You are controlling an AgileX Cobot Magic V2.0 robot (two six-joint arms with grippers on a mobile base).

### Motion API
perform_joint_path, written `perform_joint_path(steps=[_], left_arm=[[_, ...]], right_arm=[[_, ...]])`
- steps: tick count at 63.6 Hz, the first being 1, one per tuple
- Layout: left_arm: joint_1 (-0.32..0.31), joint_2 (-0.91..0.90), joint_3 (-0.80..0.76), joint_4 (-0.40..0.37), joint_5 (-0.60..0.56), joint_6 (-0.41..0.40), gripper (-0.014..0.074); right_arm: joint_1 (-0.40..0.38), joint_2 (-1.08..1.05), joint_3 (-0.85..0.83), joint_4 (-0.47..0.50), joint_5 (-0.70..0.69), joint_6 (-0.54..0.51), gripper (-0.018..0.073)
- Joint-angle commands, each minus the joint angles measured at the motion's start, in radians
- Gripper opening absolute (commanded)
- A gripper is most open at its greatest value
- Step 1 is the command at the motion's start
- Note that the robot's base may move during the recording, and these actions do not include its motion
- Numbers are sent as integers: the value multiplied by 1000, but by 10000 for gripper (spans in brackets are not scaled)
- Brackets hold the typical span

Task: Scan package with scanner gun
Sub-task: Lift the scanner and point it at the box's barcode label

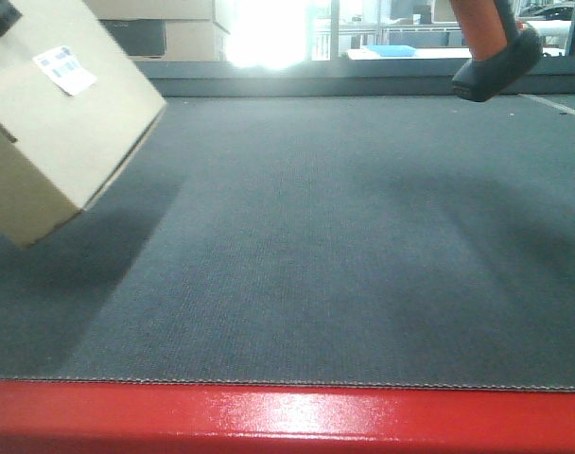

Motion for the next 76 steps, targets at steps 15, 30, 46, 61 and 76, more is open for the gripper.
perform_joint_path(steps=[15, 30, 46, 61, 76], left_arm=[[-43, -13, -1, -112, 2, 5, -111], [-43, -13, -1, -112, 2, 5, -111], [-43, -13, -1, -112, 2, 5, -111], [-43, -13, -1, -112, 2, 5, -111], [-43, -13, -1, -112, 2, 5, -111]], right_arm=[[-2, 26, -24, -8, -66, -7, -154], [-2, 26, -24, -8, -66, -7, -154], [-2, 23, -29, 110, -76, -7, -154], [-2, -30, -29, 373, -76, -3, -154], [-4, -95, 49, 476, -108, 18, -155]])
